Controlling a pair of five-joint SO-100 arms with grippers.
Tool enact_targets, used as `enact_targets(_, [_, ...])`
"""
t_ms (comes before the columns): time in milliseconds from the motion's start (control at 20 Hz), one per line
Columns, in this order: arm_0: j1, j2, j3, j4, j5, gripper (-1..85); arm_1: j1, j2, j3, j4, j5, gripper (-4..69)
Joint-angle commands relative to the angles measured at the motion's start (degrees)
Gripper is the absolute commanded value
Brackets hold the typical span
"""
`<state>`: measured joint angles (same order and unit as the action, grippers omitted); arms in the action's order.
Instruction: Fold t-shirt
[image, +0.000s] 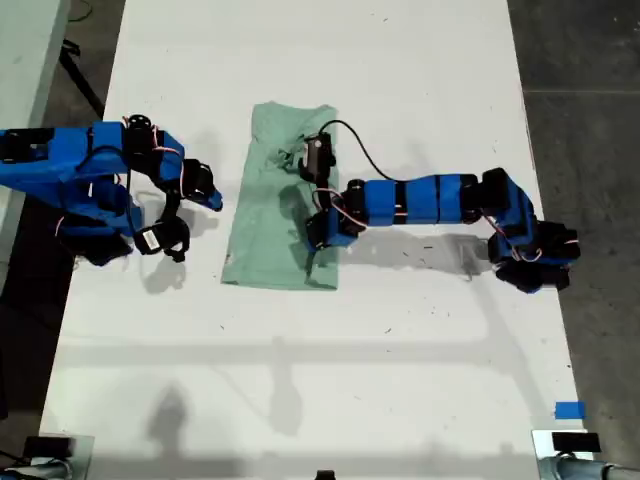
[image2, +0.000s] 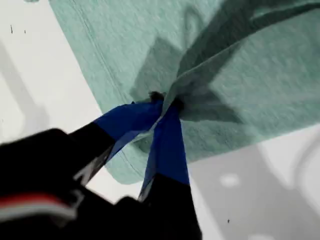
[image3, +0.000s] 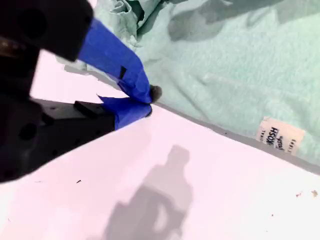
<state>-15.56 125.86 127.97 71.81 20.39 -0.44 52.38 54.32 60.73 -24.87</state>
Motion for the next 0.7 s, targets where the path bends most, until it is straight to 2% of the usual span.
enact_targets(0, [1.14,1.32,-0.44,-0.97,-0.79,0.1,-0.53,-1.49,-5.19,-6.94,1.85,-1.0])
enact_targets(100, [1.41,1.32,-0.44,-0.97,-0.97,0.1,-0.35,-4.31,-5.19,-9.32,3.16,0.5])
enact_targets(200, [1.49,1.23,-0.44,-0.97,-0.97,0.1,-0.79,-4.39,-5.89,-8.96,2.02,22.7])
enact_targets(400, [2.11,0.97,-0.70,-0.62,-1.49,0.9,-0.35,3.87,-11.25,5.19,1.76,19.9])
enact_targets(550, [5.71,0.70,-1.76,-0.18,-4.48,9.5,0.70,13.36,-10.46,16.00,-0.09,18.9])
enact_targets(650, [9.67,-1.32,-3.16,-1.05,-7.56,14.2,1.58,16.79,-8.09,19.51,-0.44,18.2])
